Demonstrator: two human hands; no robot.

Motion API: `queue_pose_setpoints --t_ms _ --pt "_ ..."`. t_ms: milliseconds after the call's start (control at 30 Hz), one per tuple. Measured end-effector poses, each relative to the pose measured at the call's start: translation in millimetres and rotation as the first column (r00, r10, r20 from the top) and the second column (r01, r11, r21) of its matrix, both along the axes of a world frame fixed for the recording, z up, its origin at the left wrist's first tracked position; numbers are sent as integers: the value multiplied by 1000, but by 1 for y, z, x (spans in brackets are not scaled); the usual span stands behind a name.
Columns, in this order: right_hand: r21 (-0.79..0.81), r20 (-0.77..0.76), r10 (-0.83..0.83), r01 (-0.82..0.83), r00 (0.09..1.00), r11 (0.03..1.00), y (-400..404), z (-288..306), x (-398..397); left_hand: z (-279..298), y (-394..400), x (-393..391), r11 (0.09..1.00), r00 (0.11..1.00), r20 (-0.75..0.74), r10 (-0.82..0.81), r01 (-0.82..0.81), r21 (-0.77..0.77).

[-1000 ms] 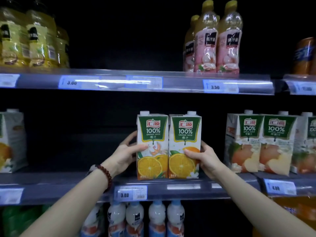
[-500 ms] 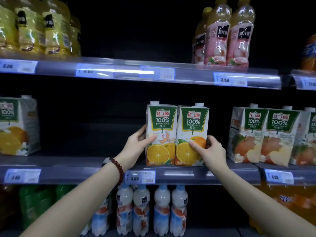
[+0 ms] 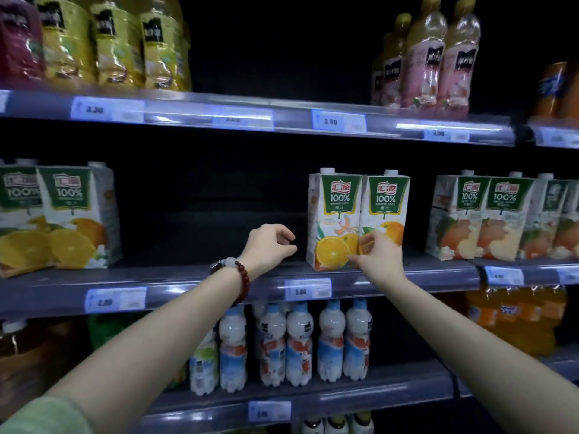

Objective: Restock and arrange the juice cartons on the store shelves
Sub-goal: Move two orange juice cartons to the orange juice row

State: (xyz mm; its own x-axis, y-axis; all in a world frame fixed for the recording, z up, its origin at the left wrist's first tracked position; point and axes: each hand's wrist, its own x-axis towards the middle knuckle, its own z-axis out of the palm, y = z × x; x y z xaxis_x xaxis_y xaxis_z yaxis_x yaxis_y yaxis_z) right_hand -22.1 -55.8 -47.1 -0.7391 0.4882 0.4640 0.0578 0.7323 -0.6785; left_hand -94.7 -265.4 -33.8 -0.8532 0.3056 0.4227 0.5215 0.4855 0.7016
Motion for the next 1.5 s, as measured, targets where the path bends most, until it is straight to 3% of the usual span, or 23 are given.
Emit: queue_pose_setpoints --t_ms 200,433,633,900,1033,1167,1367,1500 --pt "34 89 148 -152 985 988 -81 14 0 6 -87 4 996 1000 3 -8 8 -90" --pt "-10 91 296 -296 951 955 -183 22 -23 -2 -193 1 991 986 120 115 -121 49" --pt "-50 97 460 -457 883 888 -253 16 -57 0 -267 -7 964 960 140 244 -256 76" --pt "-105 71 596 -588 800 802 -315 11 -100 -6 -336 -11 861 863 176 474 -496 109" --pt "-149 50 626 -614 778 775 -342 10 -117 -4 -370 -14 758 760 150 632 -647 84" --pt "-209 59 629 -607 775 767 -365 5 -134 2 -400 -30 640 666 166 727 -745 188" --pt "-351 -24 609 -577 792 737 -400 10 -159 10 -434 -63 735 782 205 589 -623 267" --pt "-529 -166 622 -601 765 599 -422 17 -175 12 -449 -91 815 884 258 389 -461 350"
